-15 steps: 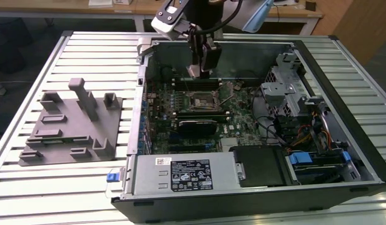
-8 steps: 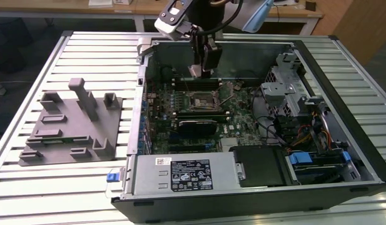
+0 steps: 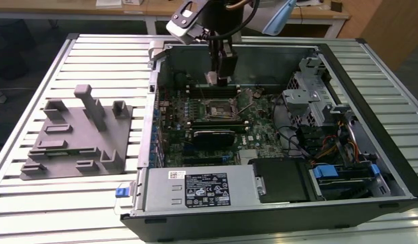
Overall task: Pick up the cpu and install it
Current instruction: 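Place the cpu into insertion slot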
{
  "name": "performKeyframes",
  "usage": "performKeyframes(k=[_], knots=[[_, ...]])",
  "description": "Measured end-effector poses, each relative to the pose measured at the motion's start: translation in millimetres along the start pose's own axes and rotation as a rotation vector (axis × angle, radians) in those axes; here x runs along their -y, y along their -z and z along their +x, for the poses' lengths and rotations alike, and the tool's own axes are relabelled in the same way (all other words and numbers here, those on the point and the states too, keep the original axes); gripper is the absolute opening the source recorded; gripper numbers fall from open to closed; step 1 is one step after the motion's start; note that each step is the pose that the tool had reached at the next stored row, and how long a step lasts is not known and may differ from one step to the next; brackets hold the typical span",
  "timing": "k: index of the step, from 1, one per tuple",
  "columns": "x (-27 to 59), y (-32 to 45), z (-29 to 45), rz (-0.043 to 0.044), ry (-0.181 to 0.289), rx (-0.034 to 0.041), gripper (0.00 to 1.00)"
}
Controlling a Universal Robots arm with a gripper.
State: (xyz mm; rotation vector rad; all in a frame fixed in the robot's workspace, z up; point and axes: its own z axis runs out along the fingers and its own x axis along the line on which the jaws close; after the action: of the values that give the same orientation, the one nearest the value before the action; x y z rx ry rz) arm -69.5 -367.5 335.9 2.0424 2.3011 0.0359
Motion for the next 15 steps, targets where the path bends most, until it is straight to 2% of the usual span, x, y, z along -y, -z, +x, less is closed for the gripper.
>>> performKeyframes(k=[3, 5, 8, 15], knots=[[0.0, -1.9, 0.4, 0.0014, -0.041, 0.0025, 0.53], [-0.6, -3.7, 1.1, 0.0017, -0.053, 0.0032, 0.53], [-6.5, -9.9, 6.6, 0.0044, -0.058, 0.0032, 0.53], [-12.4, -19.2, 12.1, 0.0177, -0.066, -0.0038, 0.53]])
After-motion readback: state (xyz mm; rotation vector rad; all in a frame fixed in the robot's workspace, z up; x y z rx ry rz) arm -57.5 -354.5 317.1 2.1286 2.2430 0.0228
